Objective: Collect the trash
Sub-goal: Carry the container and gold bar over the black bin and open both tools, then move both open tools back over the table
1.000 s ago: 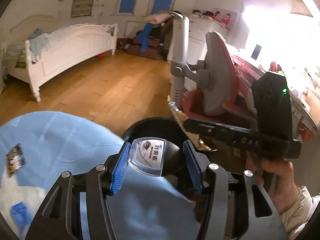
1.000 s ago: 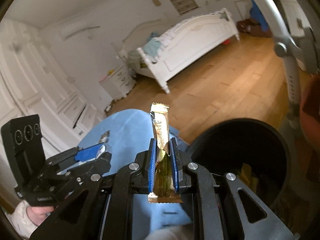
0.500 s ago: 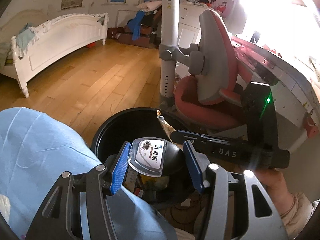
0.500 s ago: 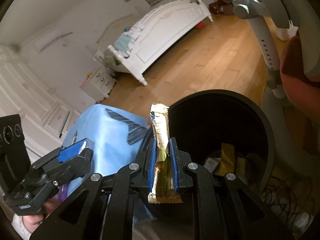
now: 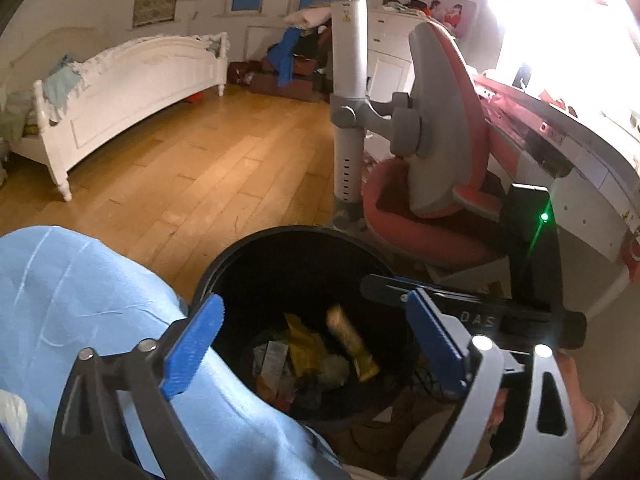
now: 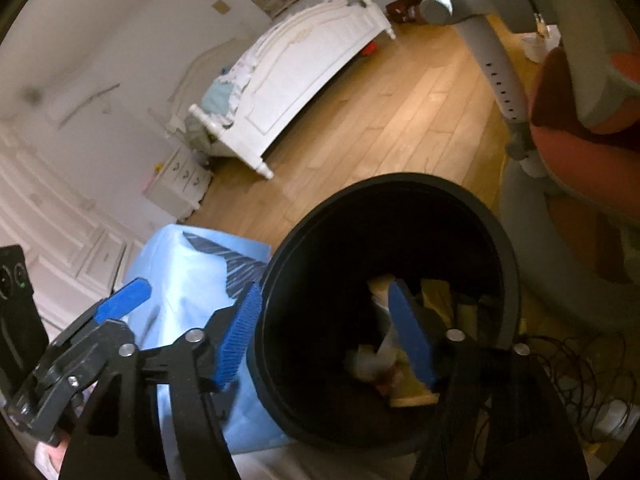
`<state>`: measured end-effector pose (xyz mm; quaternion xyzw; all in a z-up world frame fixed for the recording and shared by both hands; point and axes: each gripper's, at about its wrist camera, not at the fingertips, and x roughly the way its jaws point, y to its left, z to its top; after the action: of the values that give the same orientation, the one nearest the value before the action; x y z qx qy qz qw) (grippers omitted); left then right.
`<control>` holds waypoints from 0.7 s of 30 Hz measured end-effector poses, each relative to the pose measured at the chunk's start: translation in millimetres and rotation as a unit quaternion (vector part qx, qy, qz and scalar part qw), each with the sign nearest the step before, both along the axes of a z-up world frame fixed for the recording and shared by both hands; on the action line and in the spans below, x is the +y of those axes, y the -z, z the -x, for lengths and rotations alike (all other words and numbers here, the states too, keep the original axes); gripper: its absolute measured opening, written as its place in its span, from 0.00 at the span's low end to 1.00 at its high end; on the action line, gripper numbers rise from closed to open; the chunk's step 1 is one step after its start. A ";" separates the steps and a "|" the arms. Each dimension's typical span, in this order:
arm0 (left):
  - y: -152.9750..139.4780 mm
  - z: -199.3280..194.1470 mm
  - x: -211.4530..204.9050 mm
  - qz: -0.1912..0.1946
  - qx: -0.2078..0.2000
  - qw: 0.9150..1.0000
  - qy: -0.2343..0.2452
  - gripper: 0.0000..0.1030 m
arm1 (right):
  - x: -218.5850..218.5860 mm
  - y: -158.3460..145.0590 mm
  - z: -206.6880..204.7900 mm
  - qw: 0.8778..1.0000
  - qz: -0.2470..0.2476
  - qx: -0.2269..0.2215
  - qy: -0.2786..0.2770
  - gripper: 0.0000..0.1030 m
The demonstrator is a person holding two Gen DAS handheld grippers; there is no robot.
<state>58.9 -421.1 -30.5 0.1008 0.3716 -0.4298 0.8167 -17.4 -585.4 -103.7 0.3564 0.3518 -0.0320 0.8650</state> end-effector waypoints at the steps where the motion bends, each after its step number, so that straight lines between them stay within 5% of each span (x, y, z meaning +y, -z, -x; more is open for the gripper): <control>1: -1.6 0.8 2.5 0.000 -0.001 1.000 -0.004 0.93 | 1.8 -1.9 1.1 1.000 0.000 0.002 0.001 0.65; 8: -18.2 6.8 47.7 0.007 -0.011 0.999 -0.043 0.95 | 26.6 -18.5 2.6 1.000 0.010 -0.006 -0.017 0.70; 13: -28.3 2.8 117.2 0.016 -0.007 0.993 -0.115 0.95 | 72.6 -37.4 -4.7 0.998 0.025 -0.015 -0.062 0.74; 21: -26.2 -20.5 246.7 0.015 0.004 0.966 -0.260 0.95 | 177.1 -61.5 -25.3 0.983 0.053 -0.019 -0.173 0.74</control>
<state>79.4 -174.3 -4.3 -0.0133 0.3818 -0.2090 0.9002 7.9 -408.3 -42.2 0.2445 0.3898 0.1064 0.8815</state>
